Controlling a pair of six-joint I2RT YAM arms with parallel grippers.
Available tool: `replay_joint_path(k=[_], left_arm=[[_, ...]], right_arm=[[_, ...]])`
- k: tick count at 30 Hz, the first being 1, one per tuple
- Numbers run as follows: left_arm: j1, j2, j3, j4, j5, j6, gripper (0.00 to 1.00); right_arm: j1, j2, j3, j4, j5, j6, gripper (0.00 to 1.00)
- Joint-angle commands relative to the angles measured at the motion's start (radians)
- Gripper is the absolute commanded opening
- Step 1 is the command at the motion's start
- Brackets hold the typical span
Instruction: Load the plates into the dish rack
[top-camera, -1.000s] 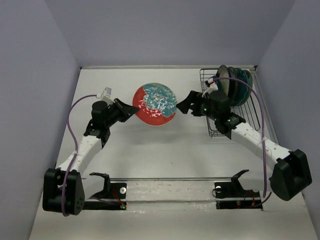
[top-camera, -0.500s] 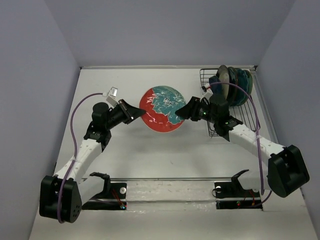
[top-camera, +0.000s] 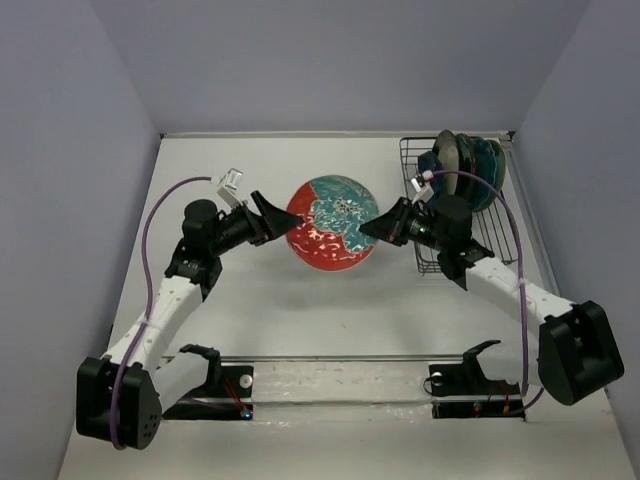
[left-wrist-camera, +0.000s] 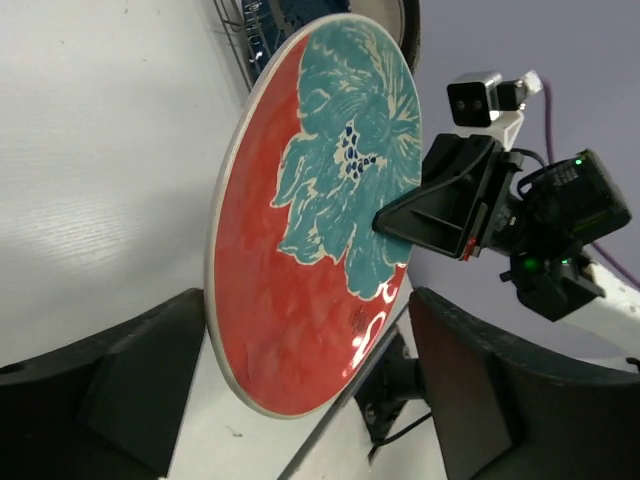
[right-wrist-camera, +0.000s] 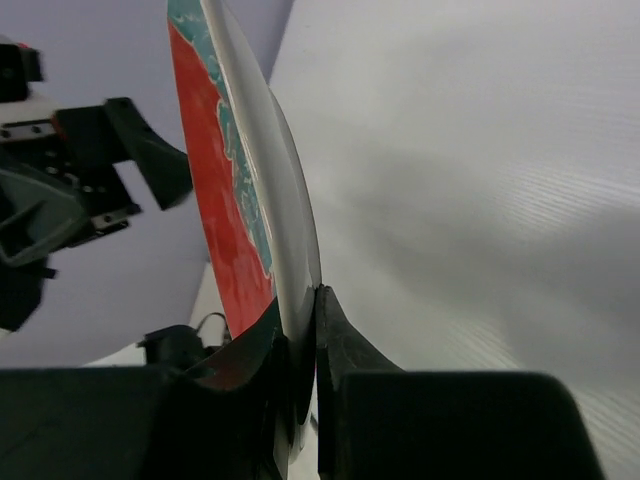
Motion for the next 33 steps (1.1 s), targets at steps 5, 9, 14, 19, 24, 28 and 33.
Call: replay_joint_path(k=[5, 9, 14, 19, 24, 28, 33], left_arm=[[-0.006, -0.167, 0.205, -0.355, -0.235, 0.427, 0.99], [-0.008, -0.241, 0.158, -0.368, -0.273, 0.480, 0.99], [-0.012, -0.273, 0.113, -0.368, -0.258, 0.505, 0.99], [-0.012, -0.284, 0.119, -0.363, -0.229, 0.508, 0.99], [-0.023, -0.293, 0.125, -0.366, -0.224, 0.510, 0.99], [-0.067, -0.282, 0.132, -0.375, -0.237, 0.520, 0.99], [-0.116, -0.278, 0.153, -0.430, -0.290, 0.551, 0.99]], right_arm=[[-0.067, -0.227, 0.269, -0.325, 0.364, -0.278, 0.07], [-0.067, -0.205, 0.432, -0.483, 0.613, -0.403, 0.07], [-0.067, -0.153, 0.556, -0.560, 0.855, -0.584, 0.07], [-0.067, -0.026, 0.703, -0.606, 1.018, -0.770, 0.07], [-0.067, 0.077, 0.780, -0.623, 1.079, -0.883, 0.07], [-0.067, 0.157, 0.832, -0.621, 1.143, -0.961, 0.07], [-0.046, 0.252, 0.928, -0.644, 1.225, -1.052, 0.07]])
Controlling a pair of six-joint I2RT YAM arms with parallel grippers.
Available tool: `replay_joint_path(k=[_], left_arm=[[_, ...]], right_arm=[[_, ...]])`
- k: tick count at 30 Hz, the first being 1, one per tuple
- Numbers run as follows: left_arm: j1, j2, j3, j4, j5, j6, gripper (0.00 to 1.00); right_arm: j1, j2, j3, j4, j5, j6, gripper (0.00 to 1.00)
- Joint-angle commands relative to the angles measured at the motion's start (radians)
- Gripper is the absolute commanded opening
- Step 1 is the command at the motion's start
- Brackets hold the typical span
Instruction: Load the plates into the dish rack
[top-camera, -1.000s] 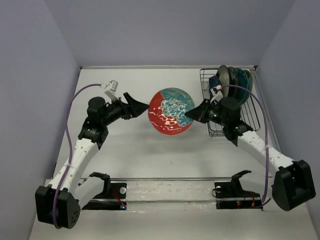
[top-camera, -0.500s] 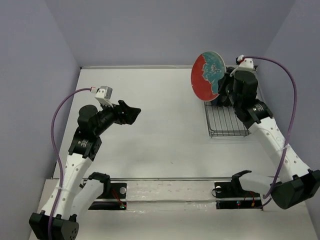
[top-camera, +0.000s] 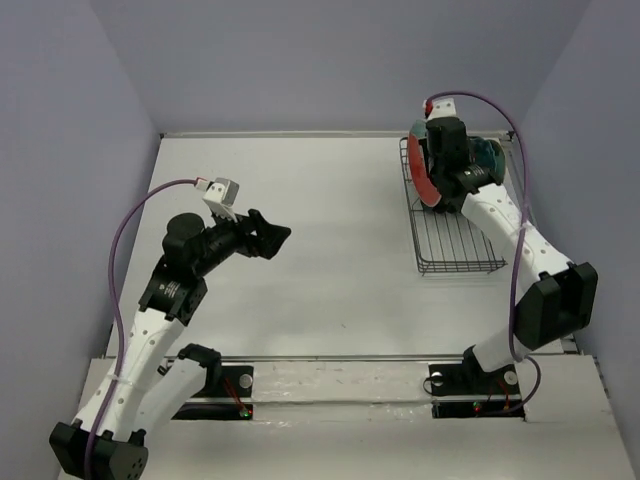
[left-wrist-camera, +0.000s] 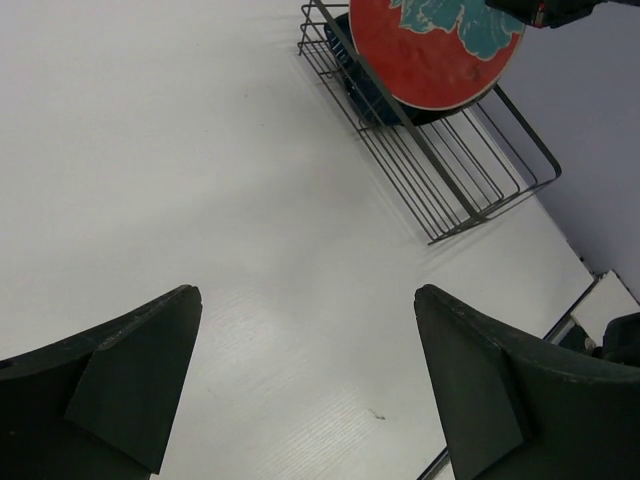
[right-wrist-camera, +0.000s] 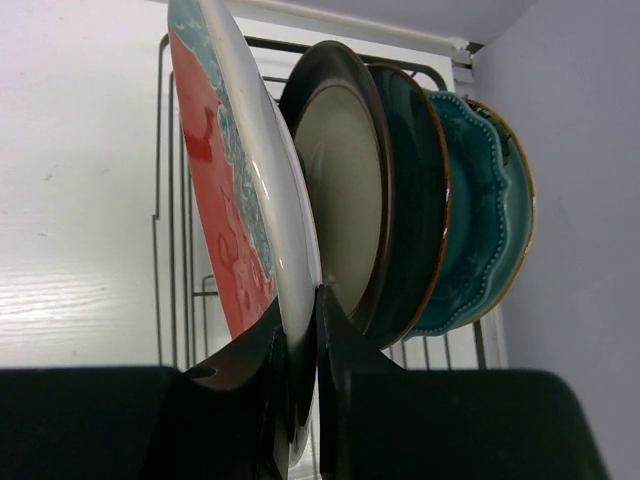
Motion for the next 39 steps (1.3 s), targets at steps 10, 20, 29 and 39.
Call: replay_joint_path(k=[10, 20, 29, 39], left_arm=[[-0.096, -0.005, 0.041, -0.036, -0.065, 0.053, 0.99], [-0.122, -0.012, 0.047, -0.051, -0.109, 0.056, 0.99], [-0.154, -0.002, 0.048, -0.059, -0.123, 0.059, 0.99], [-0.168, -0.009, 0.051, -0.062, -0.135, 0.060, 0.99]], right_arm=[[0.035, 0.113, 0.212, 0.198, 0.276, -0.209, 0.07], [0.112, 0.222, 0.225, 0.382, 0.498, -0.400, 0.07], [0.139, 0.219, 0.127, 0.570, 0.586, -0.445, 0.07], [0.149, 0.190, 0.057, 0.528, 0.558, -0.330, 0.07]])
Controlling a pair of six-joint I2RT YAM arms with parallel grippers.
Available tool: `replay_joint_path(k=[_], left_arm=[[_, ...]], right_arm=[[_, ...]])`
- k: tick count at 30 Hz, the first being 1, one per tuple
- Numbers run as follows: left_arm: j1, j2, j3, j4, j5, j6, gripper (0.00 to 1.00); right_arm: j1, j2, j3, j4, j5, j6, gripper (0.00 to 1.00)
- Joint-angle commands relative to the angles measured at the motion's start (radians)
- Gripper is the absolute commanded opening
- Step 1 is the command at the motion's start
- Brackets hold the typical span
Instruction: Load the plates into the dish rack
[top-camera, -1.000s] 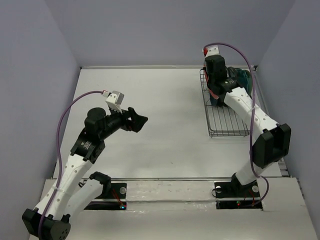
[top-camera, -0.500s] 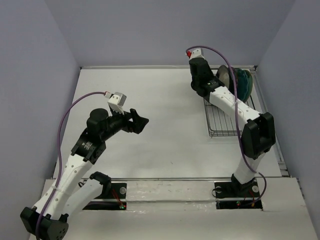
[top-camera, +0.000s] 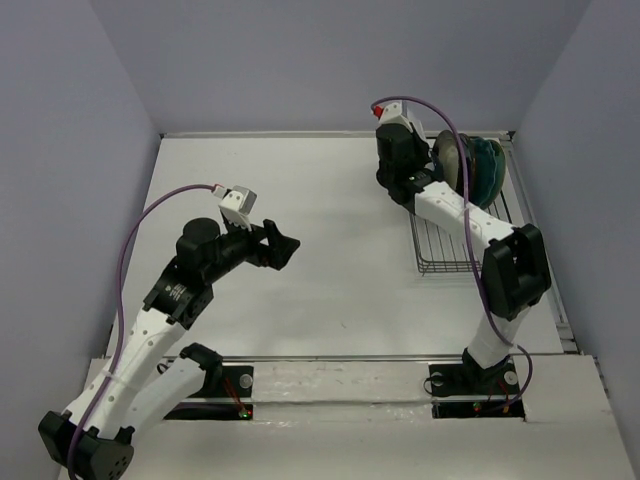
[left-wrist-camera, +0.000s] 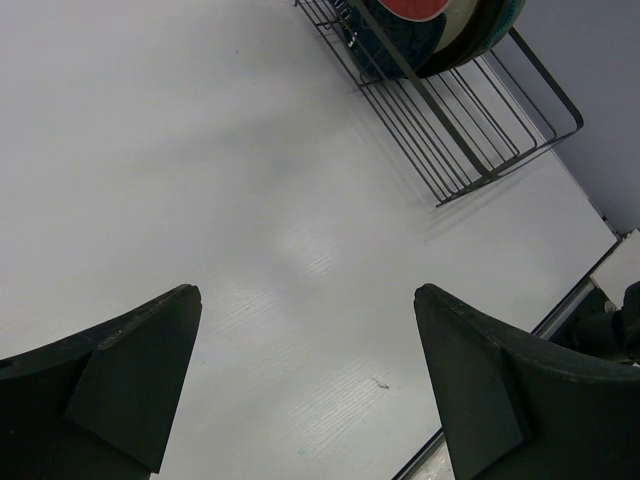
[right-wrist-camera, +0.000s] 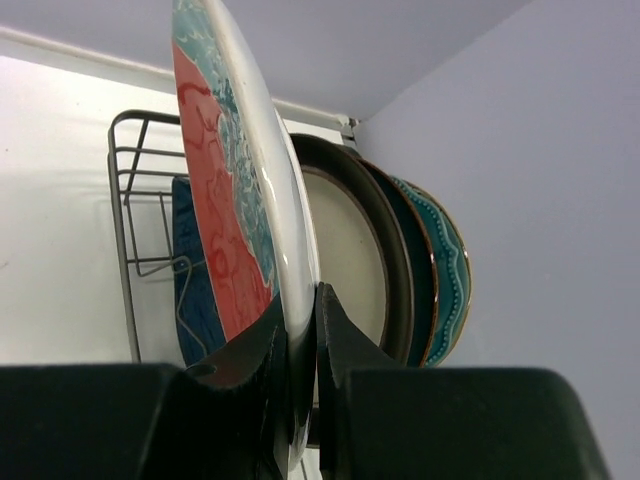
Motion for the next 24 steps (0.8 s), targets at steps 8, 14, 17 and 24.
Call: replay_joint_path(k=[8, 14, 17, 24], left_arm=[[-0.013, -0.009, 0.049, 0.015, -0.020, 0.017, 0.99], [-0.012, -0.004, 0.049, 0.015, -0.028, 0.017, 0.99], [-0.013, -0.004, 0.046, 0.016, -0.032, 0.017, 0.99], [-0.010, -0.002, 0.037, 0.026, -0.049, 0.014, 0.99]], right_arm=[[-0.024, -0.108, -0.062, -0.078, 0.018, 0.297, 0.07], [-0.091, -0.155, -0.121, -0.201, -0.158, 0.554, 0.07], [-0.120, -0.177, -0.163, -0.208, -0.218, 0.672, 0.07], [-0.179, -0.184, -0.183, -0.213, -0.307, 0.834, 0.07]])
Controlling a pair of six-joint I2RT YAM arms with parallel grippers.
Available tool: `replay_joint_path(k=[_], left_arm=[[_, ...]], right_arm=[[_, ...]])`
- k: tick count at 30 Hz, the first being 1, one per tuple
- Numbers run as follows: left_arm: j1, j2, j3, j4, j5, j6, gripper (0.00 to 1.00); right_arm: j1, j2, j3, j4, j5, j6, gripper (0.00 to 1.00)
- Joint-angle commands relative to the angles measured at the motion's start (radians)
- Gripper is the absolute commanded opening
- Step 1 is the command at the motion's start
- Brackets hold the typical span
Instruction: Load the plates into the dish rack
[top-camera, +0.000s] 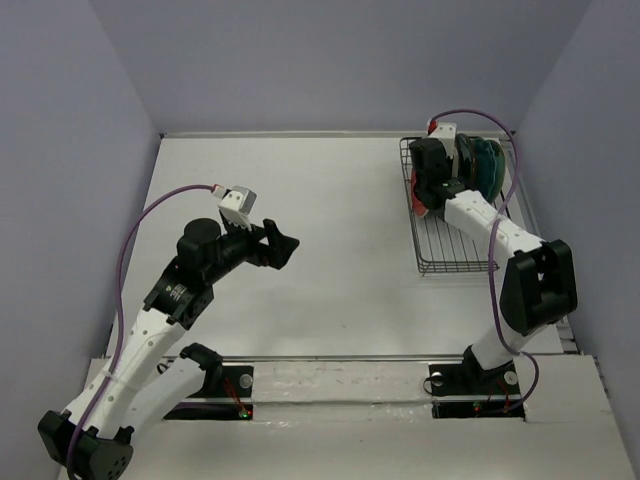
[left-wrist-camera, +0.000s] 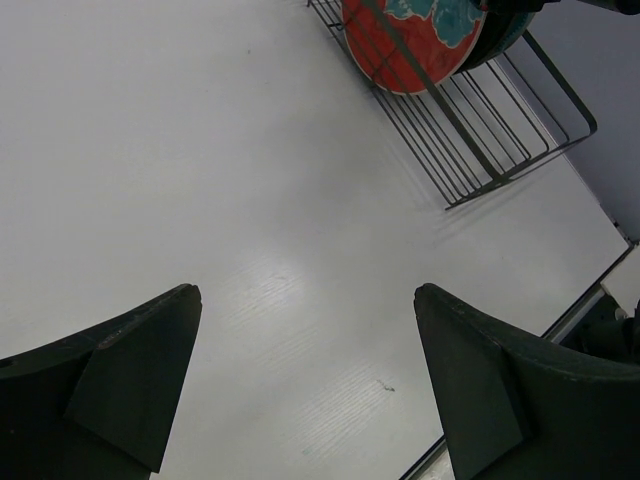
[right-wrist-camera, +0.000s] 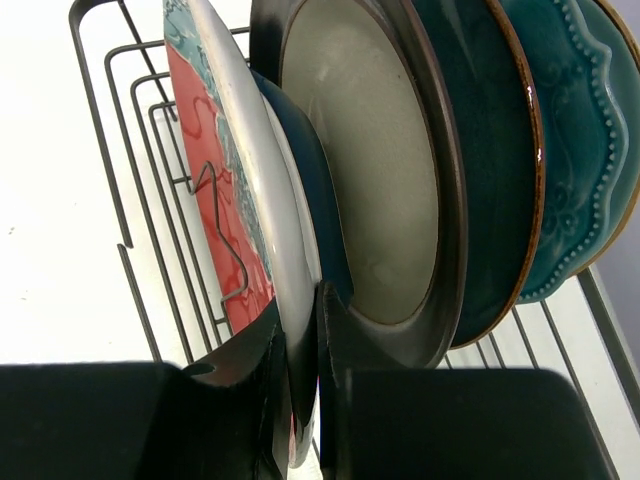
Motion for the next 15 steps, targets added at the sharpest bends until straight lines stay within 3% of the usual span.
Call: replay_joint_path(k=[1, 4, 5, 6, 9, 10, 13, 15], left_arm=[[-0.002, -0.001, 0.039, 0.035, -0.021, 0.012, 0.99], [0.001, 0.001, 0.034, 0.034, -0.026, 0.012, 0.99], [0.002, 0.004, 0.034, 0.035, -0.026, 0.012, 0.99], [0.002, 0.004, 0.034, 0.034, -0.030, 0.012, 0.99], [0.007, 0.014, 0.033, 0.037, -0.035, 0.010, 0.99], [0.008, 0.021, 0.033, 0.035, -0.035, 0.012, 0.99], [0.014, 0.030, 0.034, 0.037, -0.038, 0.010, 0.99], [0.018, 0.037, 0.034, 0.034, -0.046, 0.010, 0.99]], right_arm=[[-0.030, -0.033, 0.014, 0.056, -0.034, 0.193, 0.07], [-0.030, -0.017, 0.011, 0.056, -0.032, 0.194, 0.07], [-0.030, -0.014, 0.005, 0.054, -0.031, 0.197, 0.11], [-0.030, -0.014, -0.001, 0.057, -0.029, 0.201, 0.23], [-0.030, -0.013, -0.011, 0.056, -0.031, 0.188, 0.44], [-0.030, -0.020, -0.011, 0.054, -0.034, 0.185, 0.56], [-0.030, -0.069, -0.003, 0.058, -0.054, 0.162, 0.69], [-0.030, -0.114, 0.012, 0.056, -0.072, 0.136, 0.72]])
